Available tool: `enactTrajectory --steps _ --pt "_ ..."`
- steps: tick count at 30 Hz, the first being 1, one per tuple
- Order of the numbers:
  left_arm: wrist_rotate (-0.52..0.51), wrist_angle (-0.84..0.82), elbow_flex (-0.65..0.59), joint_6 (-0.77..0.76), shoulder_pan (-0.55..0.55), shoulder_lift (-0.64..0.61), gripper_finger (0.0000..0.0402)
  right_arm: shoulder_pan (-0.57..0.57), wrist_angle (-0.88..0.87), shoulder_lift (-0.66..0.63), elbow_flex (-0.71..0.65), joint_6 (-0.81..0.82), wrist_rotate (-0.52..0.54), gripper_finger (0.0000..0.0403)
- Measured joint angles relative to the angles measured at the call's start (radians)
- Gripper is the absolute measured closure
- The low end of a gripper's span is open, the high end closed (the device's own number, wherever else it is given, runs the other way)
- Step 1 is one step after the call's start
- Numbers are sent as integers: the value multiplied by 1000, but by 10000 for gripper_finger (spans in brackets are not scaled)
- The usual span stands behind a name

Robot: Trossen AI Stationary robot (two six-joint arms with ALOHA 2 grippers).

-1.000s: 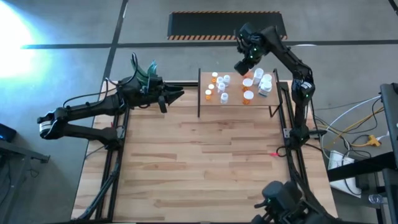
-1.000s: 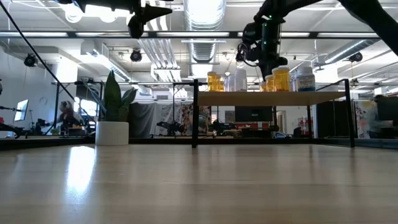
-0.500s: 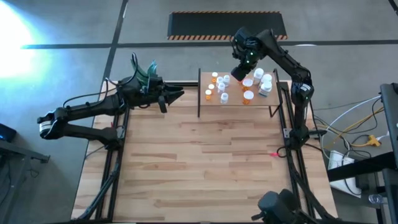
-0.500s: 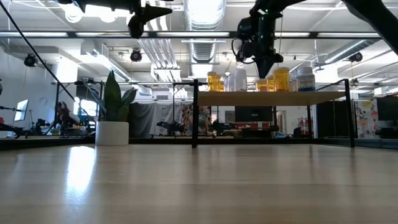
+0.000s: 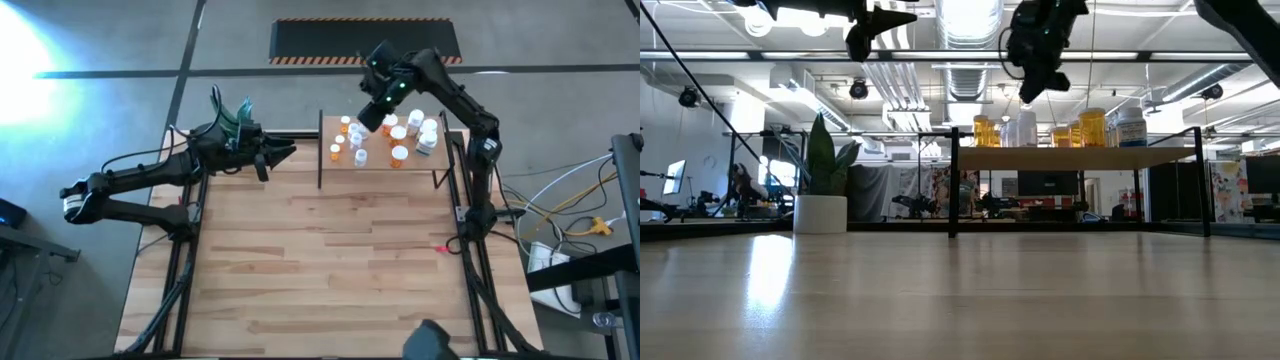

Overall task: Pick and place medicine bottles onto shelf by color
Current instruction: Adjust the pill bottles on the shelf

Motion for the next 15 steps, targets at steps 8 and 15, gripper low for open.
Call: enactTrajectory --steps 8,15 --pt "0 0 1 3 0 0 275 24 -7 68 -13 -13 19 394" --pt "0 0 1 1 0 0 275 21 -8 99 -12 -20 92 394"
